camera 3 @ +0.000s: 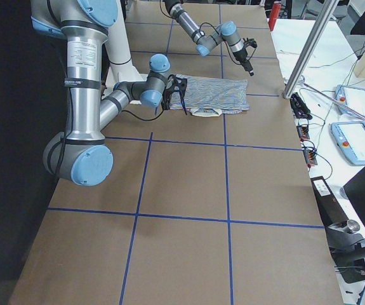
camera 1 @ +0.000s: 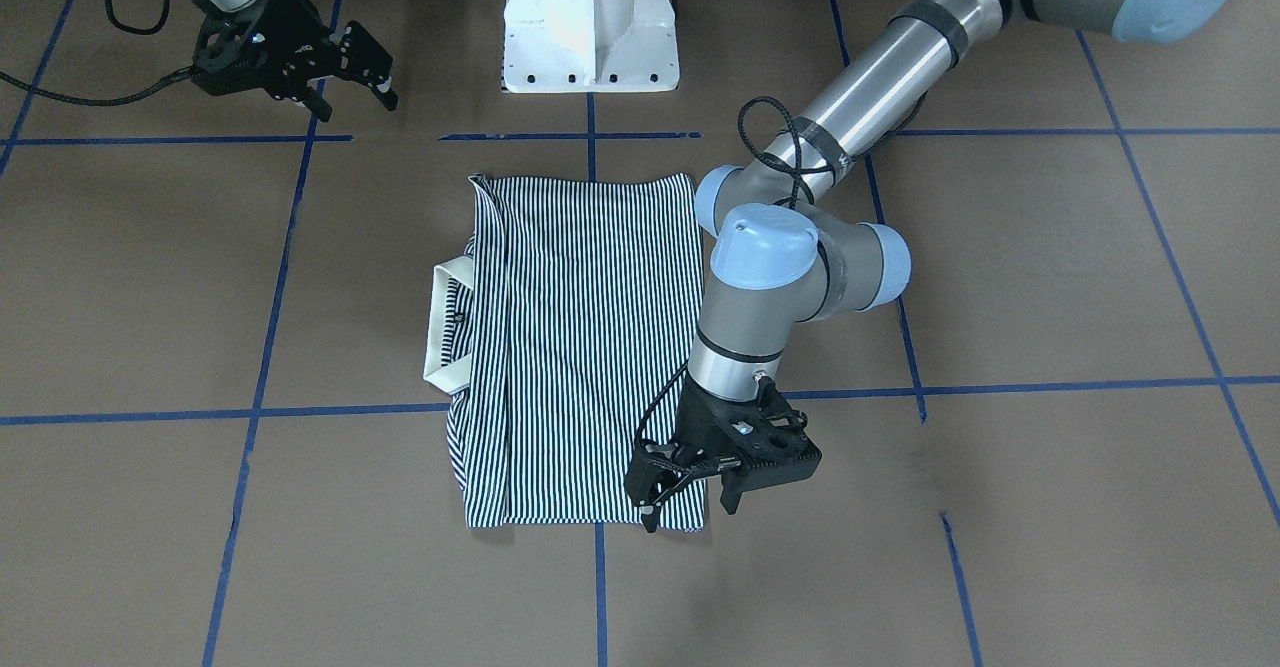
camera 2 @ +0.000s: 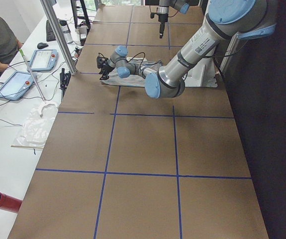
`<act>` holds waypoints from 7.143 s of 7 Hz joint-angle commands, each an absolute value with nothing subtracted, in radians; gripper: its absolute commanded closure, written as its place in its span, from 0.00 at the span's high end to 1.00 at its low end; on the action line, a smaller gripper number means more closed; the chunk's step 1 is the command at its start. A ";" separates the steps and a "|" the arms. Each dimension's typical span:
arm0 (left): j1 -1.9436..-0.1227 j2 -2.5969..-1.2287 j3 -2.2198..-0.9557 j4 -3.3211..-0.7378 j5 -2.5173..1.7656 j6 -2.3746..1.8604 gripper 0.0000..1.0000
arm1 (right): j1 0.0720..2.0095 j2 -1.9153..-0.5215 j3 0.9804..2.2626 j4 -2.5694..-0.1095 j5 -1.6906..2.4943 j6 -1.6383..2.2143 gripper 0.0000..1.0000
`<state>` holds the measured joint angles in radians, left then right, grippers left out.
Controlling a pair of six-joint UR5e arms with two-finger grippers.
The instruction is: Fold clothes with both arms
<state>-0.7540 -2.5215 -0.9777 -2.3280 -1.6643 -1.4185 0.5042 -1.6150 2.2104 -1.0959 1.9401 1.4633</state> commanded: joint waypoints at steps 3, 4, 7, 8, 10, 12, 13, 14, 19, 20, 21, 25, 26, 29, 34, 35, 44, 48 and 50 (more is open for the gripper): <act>-0.767 -2.292 -1.467 -2.010 -1.825 -1.407 1.00 | 0.439 -1.450 2.154 -1.366 1.808 1.344 1.00; -0.759 -2.219 -1.606 -1.943 -1.827 -1.407 1.00 | 0.387 -1.321 2.114 -1.508 1.736 1.344 1.00; -0.709 -2.140 -1.741 -1.893 -1.821 -1.408 1.00 | 0.319 -1.048 1.925 -1.773 1.657 1.297 1.00; -0.706 -2.134 -1.740 -1.894 -1.821 -1.408 1.00 | 0.321 -1.051 1.916 -1.778 1.663 1.196 1.00; -0.700 -2.132 -1.740 -1.894 -1.818 -1.408 1.00 | 0.331 -1.051 1.881 -1.770 1.664 1.082 1.00; -0.699 -2.131 -1.730 -1.899 -1.816 -1.408 1.00 | 0.353 -1.048 1.846 -1.769 1.677 1.059 1.00; -0.699 -2.131 -1.729 -1.899 -1.816 -1.408 1.00 | 0.363 -1.049 1.830 -1.769 1.695 1.031 1.00; -0.699 -2.131 -1.729 -1.899 -1.816 -1.408 1.00 | 0.362 -1.046 1.806 -1.767 1.697 1.029 1.00; -0.692 -2.117 -1.736 -1.904 -1.818 -1.408 1.00 | 0.364 -1.029 1.764 -1.766 1.715 1.006 1.00; -0.690 -2.117 -1.738 -1.904 -1.816 -1.410 1.00 | 0.368 -1.029 1.764 -1.767 1.717 1.005 1.00; -0.690 -2.118 -1.738 -1.902 -1.816 -1.410 1.00 | 0.382 -1.032 1.764 -1.767 1.735 0.997 1.00; -0.687 -2.128 -1.738 -1.902 -1.819 -1.410 1.00 | 0.445 -1.170 1.839 -1.767 1.773 0.948 1.00; -0.687 -2.128 -1.738 -1.904 -1.819 -1.410 1.00 | 0.474 -1.228 1.923 -1.769 1.785 0.907 1.00; -0.687 -2.125 -1.738 -1.904 -1.821 -1.408 1.00 | 0.500 -1.070 1.832 -1.767 1.825 0.899 1.00; -0.687 -2.120 -1.730 -1.908 -1.821 -1.407 1.00 | 0.410 -1.034 1.775 -1.764 1.821 0.911 1.00; -0.687 -2.123 -1.730 -1.908 -1.821 -1.407 1.00 | 0.405 -1.034 1.764 -1.764 1.819 0.910 1.00; -0.680 -2.134 -1.732 -1.907 -1.824 -1.410 1.00 | 0.456 -1.089 1.772 -1.766 1.829 0.896 1.00; -0.680 -2.132 -1.724 -1.927 -1.825 -1.410 1.00 | 0.518 -1.146 1.850 -1.775 1.845 0.876 1.00; -0.680 -2.132 -1.726 -1.927 -1.827 -1.408 1.00 | 0.538 -1.006 1.737 -1.769 1.855 0.871 1.00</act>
<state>-0.6796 -2.1323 -1.7254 -1.9259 -1.8258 -1.4088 0.5261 -1.0901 1.8096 -1.7707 1.8510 0.8742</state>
